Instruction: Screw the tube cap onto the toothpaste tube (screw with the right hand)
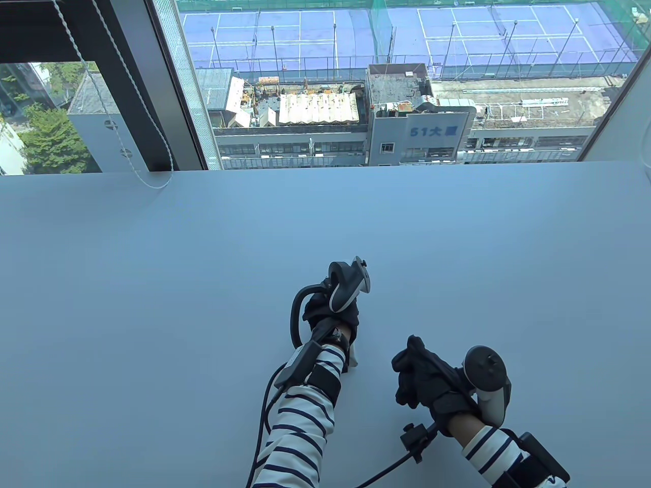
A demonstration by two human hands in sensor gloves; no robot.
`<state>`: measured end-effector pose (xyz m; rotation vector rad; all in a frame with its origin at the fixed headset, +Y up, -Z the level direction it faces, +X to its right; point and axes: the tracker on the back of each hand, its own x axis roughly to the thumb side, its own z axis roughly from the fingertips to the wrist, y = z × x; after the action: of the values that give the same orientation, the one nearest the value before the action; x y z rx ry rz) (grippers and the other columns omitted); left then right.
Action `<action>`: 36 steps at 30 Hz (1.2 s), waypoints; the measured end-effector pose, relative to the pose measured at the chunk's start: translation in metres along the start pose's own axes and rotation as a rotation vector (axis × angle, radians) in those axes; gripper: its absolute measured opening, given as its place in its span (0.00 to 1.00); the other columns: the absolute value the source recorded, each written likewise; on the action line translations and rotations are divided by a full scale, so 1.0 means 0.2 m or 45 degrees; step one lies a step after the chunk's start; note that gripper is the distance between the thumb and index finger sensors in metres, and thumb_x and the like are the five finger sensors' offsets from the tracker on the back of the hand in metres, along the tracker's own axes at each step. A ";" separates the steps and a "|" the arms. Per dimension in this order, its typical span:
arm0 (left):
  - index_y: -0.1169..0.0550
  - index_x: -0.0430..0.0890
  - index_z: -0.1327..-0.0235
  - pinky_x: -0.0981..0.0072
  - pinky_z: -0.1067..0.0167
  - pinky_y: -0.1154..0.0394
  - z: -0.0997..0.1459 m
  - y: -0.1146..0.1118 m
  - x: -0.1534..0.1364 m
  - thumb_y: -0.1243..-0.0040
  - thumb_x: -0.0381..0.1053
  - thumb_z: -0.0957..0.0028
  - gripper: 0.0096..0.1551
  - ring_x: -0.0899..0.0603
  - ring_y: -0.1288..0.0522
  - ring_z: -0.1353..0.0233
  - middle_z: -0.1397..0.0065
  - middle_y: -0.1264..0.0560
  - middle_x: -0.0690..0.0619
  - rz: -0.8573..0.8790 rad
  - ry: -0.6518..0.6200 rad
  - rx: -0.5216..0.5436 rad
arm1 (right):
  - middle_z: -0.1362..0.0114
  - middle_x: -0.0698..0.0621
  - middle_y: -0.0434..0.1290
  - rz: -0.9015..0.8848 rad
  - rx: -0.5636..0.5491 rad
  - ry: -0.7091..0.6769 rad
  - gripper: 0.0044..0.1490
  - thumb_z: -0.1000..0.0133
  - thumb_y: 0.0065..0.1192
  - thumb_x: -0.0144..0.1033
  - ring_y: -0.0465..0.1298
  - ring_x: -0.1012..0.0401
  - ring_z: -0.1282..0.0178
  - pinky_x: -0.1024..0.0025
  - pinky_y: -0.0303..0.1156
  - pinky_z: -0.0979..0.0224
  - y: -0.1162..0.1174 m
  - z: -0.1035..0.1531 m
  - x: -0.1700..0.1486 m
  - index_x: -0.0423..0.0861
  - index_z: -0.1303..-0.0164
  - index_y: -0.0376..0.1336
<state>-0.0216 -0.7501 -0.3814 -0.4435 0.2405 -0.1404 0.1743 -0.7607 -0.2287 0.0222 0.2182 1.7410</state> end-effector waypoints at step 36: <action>0.56 0.55 0.21 0.44 0.19 0.60 0.46 -0.32 -0.94 0.53 0.67 0.50 0.48 0.36 0.62 0.15 0.15 0.65 0.48 0.169 -0.829 0.423 | 0.14 0.24 0.39 1.552 0.521 -0.532 0.44 0.30 0.45 0.41 0.36 0.27 0.20 0.30 0.38 0.28 0.02 0.01 0.07 0.29 0.13 0.40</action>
<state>-0.1833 -0.7350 -0.2353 -0.1245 -0.3903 0.0975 0.1676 -0.7475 -0.2274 0.9843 0.2687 2.7913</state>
